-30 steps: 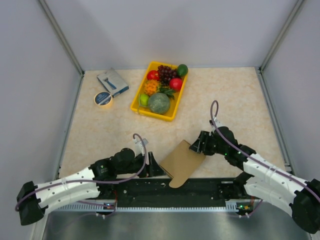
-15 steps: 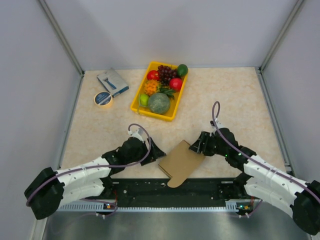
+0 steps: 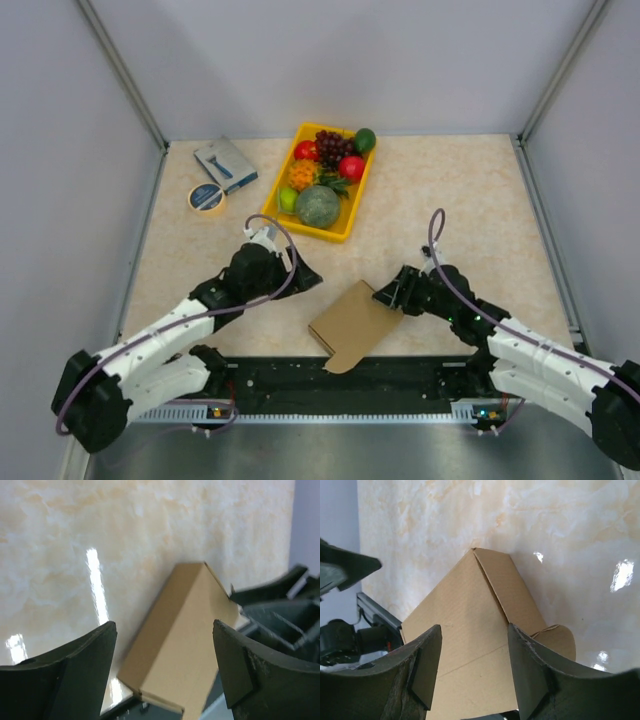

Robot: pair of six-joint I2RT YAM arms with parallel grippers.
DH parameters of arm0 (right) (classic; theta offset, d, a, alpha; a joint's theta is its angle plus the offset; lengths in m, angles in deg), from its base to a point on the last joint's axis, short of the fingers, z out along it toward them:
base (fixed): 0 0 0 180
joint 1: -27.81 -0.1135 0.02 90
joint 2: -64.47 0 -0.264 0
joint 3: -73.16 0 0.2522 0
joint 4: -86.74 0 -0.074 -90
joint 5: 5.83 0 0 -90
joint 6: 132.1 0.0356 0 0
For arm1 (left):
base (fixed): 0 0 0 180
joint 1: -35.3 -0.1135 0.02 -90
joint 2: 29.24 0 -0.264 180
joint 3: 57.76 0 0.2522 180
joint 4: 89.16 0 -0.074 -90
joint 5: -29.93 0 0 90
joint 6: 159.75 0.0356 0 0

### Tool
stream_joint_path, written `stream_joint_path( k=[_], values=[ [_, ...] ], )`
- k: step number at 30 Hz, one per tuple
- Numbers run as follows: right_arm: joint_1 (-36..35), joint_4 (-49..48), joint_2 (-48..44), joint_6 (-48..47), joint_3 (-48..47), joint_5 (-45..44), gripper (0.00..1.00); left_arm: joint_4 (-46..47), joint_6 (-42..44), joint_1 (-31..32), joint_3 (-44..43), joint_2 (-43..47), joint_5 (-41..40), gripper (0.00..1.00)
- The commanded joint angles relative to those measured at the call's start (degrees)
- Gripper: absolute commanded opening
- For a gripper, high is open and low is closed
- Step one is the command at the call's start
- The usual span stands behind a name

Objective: Fold the paper box

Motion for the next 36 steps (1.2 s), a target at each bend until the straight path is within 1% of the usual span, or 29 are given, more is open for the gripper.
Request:
stream_joint_path(
  k=[1, 2, 3, 4, 5, 6, 8, 9, 11, 12, 14, 15, 16, 17, 18, 20, 21, 23, 24, 25, 26, 27, 29, 30, 31, 33, 34, 35, 36],
  values=[
    [-0.6, 7.28, 0.34, -13.34, -7.63, 0.16, 0.57, -13.07, 4.18, -0.03, 0.75, 10.04, 8.35, 0.8],
    [-0.42, 9.47, 1.12, -18.06, -10.95, 0.26, 0.58, -14.3, 3.13, 0.14, 1.8, 12.06, 10.2, 0.8],
    [-0.34, 12.8, 1.57, -20.2, -12.64, 0.35, 0.6, -15.27, 0.42, 0.15, 4.59, 16.61, 13.78, 0.81],
    [-0.07, 14.22, 2.01, -22.48, -14.05, 1.57, 0.63, -15.2, -1.52, 0.15, 6.19, 19.0, 15.21, 0.81],
    [1.15, 15.8, 2.88, -26.07, -17.11, 2.54, 0.63, -14.5, -3.45, 0.23, 8.03, 21.46, 16.62, 0.81],
    [2.03, 17.91, 4.63, -27.59, -18.36, 3.33, 0.63, -12.58, -7.65, 0.23, 11.35, 25.75, 18.02, 0.82],
    [3.52, 18.45, 7.01, -31.97, -21.16, 9.38, 0.66, -10.29, -12.06, 0.58, 14.19, 29.12, 20.93, 0.82],
    [5.01, 19.5, 10.85, -33.3, -22.57, 11.49, 0.66, -9.4, -16.17, 1.11, 16.2, 31.14, 21.29, 0.82],
    [5.38, 23.19, 14.47, -37.42, -26.26, 14.32, 0.65, -9.04, -19.45, 1.9, 17.27, 31.59, 20.42, 0.82],
    [5.47, 23.55, 17.54, -38.58, -26.89, 15.2, 0.65, -9.22, -21.47, 2.86, 17.54, 30.38, 19.98, 0.83],
    [5.73, 23.91, 20.45, -39.9, -28.38, 18.45, 0.65, -7.29, -24.45, 4.09, 17.54, 27.83, 18.31, 0.84],
    [5.9, 23.91, 21.6, -40.0, -28.65, 19.41, 0.65, -5.81, -25.52, 5.84, 17.45, 24.16, 17.87, 0.85],
    [6.08, 23.91, 24.13, -39.74, -29.0, 19.77, 0.65, -0.92, -26.66, 6.99, 17.45, 21.95, 17.43, 0.85],
    [6.17, 24.08, 25.2, -39.04, -29.87, 19.6, 0.64, 0.78, -29.02, 9.44, 17.28, 19.58, 16.12, 0.83],
    [6.17, 24.17, 25.82, -38.86, -30.06, 19.43, 0.64, 2.28, -30.18, 10.68, 16.75, 14.94, 15.32, 0.83],
    [6.17, 23.04, 27.49, -38.42, -29.62, 20.65, 0.63, 7.8, -32.98, 12.88, 16.66, 10.44, 14.26, 0.81],
    [6.17, 22.85, 27.85, -38.33, -29.36, 20.57, 0.63, 11.92, -33.96, 13.5, 17.27, 6.41, 14.52, 0.78],
    [6.17, 22.59, 28.55, -38.24, -28.48, 20.04, 0.62, 16.69, -35.45, 13.59, 17.63, 2.7, 14.35, 0.73],
    [6.17, 22.33, 28.55, -38.24, -28.04, 19.95, 0.62, 16.97, -35.29, 13.51, 17.02, -0.19, 12.78, 0.69],
    [6.08, 21.54, 28.38, -38.06, -27.6, 19.78, 0.61, 17.15, -34.59, 13.16, 16.49, -1.44, 11.72, 0.67],
    [6.17, 20.84, 28.03, -37.02, -26.38, 19.78, 0.61, 15.58, -32.84, 12.2, 15.61, -2.41, 10.75, 0.66],
    [6.17, 19.09, 27.85, -36.23, -25.85, 19.95, 0.6, 11.48, -32.13, 11.75, 13.6, -3.72, 8.13, 0.64],
    [6.17, 17.5, 27.41, -33.86, -24.09, 19.86, 0.57, 9.69, -28.37, 10.35, 11.92, -4.61, 5.13, 0.61],
    [6.26, 15.75, 27.5, -32.8, -23.47, 19.69, 0.55, 6.89, -27.65, 9.91, 10.09, -5.66, 3.64, 0.6],
    [6.34, 14.6, 27.5, -31.48, -22.08, 19.51, 0.51, 7.04, -26.51, 9.21, 9.37, -6.28, 2.58, 0.58],
    [6.69, 10.83, 27.41, -26.22, -20.4, 18.2, 0.49, 5.56, -22.29, 5.61, 6.66, -8.82, 2.83, 0.55],
    [6.78, 9.16, 27.15, -24.46, -18.56, 17.76, 0.48, 4.59, -20.71, 4.38, 5.6, -9.88, 3.79, 0.55],
    [6.78, 7.4, 26.63, -19.92, -17.41, 17.32, 0.48, 3.97, -16.87, 2.28, 3.24, -11.72, 3.97, 0.55],
    [6.78, 5.29, 25.49, -17.43, -15.92, 17.05, 0.48, 2.57, -15.09, 1.39, 1.73, -12.69, 3.71, 0.55]
  ],
)
